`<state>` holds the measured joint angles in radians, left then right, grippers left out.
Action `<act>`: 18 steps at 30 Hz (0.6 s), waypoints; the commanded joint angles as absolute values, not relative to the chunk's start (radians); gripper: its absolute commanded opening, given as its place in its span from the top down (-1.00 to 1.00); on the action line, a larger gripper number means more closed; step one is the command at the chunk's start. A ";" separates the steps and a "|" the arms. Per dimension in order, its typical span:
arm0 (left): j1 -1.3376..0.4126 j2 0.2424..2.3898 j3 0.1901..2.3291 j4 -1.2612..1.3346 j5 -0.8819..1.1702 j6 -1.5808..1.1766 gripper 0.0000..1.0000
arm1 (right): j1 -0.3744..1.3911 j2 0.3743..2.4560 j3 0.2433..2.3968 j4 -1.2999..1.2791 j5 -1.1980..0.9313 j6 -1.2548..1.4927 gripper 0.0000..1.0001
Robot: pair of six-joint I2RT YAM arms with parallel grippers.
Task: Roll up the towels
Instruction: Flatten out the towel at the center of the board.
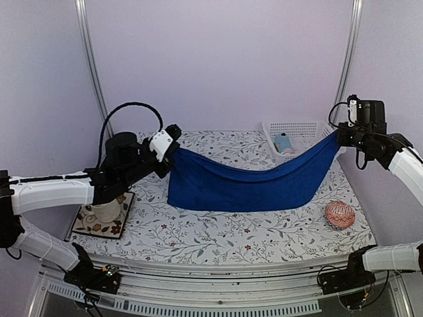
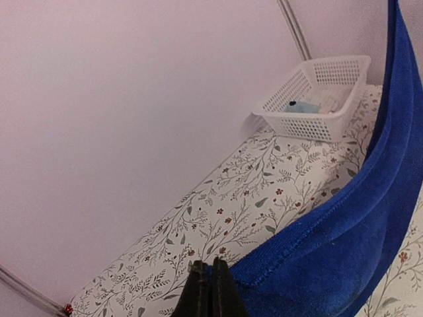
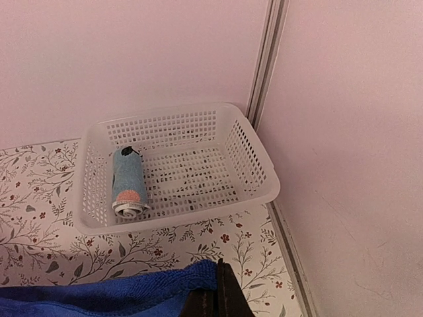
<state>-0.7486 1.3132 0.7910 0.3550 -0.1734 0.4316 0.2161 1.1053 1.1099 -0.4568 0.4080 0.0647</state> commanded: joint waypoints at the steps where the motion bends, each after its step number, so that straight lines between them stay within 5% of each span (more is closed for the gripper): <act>1: -0.735 1.207 0.746 0.549 -0.291 0.293 1.00 | 0.220 1.064 1.122 -0.488 0.437 0.082 0.93; 9: -0.752 1.068 0.516 0.664 -0.249 0.099 1.00 | 0.221 1.016 1.051 -0.517 0.407 0.095 0.94; 18: -0.902 1.232 0.376 0.737 -0.427 -0.055 1.00 | 0.225 1.103 0.999 -0.538 0.452 0.115 0.94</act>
<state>-0.8181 1.1820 0.3988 0.6418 -0.2989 0.0151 0.2161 1.0851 1.0157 -0.5343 0.4160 0.0933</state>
